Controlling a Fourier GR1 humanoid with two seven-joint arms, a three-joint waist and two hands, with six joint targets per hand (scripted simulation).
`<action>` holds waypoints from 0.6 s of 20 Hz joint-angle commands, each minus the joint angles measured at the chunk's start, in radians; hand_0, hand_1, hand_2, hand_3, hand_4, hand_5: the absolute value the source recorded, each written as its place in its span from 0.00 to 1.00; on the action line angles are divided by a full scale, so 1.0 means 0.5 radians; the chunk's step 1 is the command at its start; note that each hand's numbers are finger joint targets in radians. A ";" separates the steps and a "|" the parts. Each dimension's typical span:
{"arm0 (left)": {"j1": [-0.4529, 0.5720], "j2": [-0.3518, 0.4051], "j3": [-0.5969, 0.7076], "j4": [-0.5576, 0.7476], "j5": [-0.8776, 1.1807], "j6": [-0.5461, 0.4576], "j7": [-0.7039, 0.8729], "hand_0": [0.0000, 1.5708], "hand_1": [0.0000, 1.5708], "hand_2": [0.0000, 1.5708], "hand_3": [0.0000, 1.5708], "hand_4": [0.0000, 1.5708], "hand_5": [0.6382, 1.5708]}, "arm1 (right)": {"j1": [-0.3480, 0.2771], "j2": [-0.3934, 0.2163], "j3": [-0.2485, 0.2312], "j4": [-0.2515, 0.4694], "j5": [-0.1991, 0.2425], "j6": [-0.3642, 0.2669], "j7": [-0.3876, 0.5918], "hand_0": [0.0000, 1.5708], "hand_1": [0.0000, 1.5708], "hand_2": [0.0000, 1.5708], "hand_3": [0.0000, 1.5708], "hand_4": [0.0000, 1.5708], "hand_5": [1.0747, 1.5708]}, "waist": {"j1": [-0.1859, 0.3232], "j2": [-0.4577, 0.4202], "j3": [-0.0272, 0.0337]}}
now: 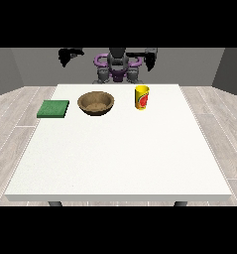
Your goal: Pick the cup and pour the ball into the bowl, then pick the bowl and place it on the pad
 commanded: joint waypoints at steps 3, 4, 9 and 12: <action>-0.166 -0.004 -0.143 0.331 -0.052 0.290 -0.220 0.00 0.00 0.00 0.00 0.00 0.92 | -0.118 -0.139 -0.155 0.203 -0.153 0.186 -0.051 0.00 0.00 0.00 0.00 0.19 1.00 | -0.035 0.032 0.000; -0.287 -0.004 0.091 0.449 -0.050 0.081 -0.318 0.00 0.00 0.00 0.00 0.00 0.92 | -0.149 -0.124 -0.143 0.263 -0.047 0.148 -0.155 0.00 0.00 0.00 0.00 0.18 1.00 | -0.013 0.103 0.000; -0.382 0.074 0.296 0.769 0.048 -0.022 -0.541 0.00 0.00 0.00 0.00 0.00 0.90 | -0.238 -0.176 -0.258 0.324 -0.098 0.158 -0.215 0.00 0.00 0.00 0.00 0.15 1.00 | -0.017 0.147 -0.001; -0.562 0.133 0.426 0.983 0.064 -0.021 -0.616 0.00 0.00 0.00 0.00 0.00 0.88 | -0.164 -0.178 -0.218 0.376 -0.067 0.253 -0.287 0.00 0.00 0.00 0.00 0.17 1.00 | -0.109 0.215 -0.001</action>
